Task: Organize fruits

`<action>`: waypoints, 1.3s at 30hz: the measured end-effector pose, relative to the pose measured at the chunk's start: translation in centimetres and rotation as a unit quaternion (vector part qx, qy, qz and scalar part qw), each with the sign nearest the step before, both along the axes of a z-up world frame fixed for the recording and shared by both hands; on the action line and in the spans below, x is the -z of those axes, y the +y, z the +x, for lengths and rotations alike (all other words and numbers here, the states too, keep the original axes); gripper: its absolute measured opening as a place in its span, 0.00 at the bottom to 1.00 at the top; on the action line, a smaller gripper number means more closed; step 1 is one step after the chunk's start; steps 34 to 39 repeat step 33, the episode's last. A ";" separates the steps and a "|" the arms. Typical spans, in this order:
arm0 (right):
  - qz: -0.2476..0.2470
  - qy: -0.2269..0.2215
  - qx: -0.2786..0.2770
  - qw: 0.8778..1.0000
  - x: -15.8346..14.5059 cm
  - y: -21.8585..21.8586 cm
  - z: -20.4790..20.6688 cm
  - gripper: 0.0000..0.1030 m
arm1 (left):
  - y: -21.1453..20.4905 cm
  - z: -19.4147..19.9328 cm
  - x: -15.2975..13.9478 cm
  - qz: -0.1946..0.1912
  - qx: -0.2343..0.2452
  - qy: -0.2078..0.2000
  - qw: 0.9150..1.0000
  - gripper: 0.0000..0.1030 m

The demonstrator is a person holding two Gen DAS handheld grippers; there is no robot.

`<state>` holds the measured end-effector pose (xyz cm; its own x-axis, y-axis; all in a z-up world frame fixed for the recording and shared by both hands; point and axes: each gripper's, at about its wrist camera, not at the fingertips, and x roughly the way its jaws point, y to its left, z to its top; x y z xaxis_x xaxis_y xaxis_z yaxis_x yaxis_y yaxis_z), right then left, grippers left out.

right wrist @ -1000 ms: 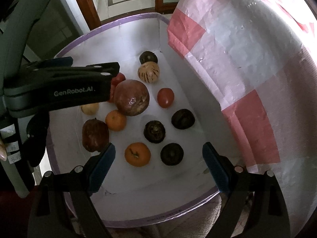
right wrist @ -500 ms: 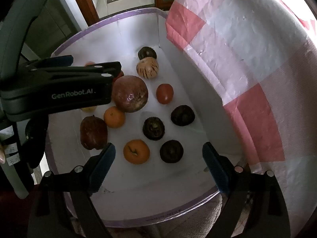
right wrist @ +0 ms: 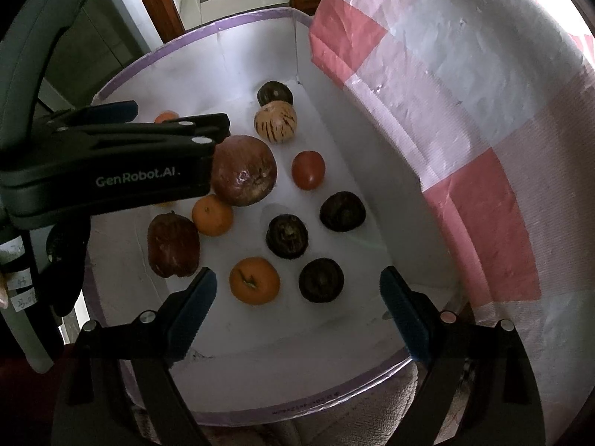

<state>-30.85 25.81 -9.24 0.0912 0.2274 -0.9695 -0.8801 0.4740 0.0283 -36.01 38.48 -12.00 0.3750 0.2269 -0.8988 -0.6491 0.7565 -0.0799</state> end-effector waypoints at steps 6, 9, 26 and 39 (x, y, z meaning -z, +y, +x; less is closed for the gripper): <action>-0.004 0.002 0.002 1.000 0.1 0.0 0.0 0.84 | 0.1 0.1 0.3 0.000 0.001 0.003 1.000 0.98; -0.006 0.003 0.002 1.000 0.1 0.0 -0.1 0.85 | 0.1 0.1 0.4 0.000 0.002 0.004 1.000 0.98; -0.010 0.010 0.004 1.000 0.6 0.1 0.0 0.85 | 0.6 -0.1 0.7 0.007 -0.001 0.009 1.000 0.99; -0.011 0.010 0.006 1.000 0.6 0.2 -0.1 0.85 | 1.3 -0.1 0.7 -0.011 -0.006 0.007 1.000 0.98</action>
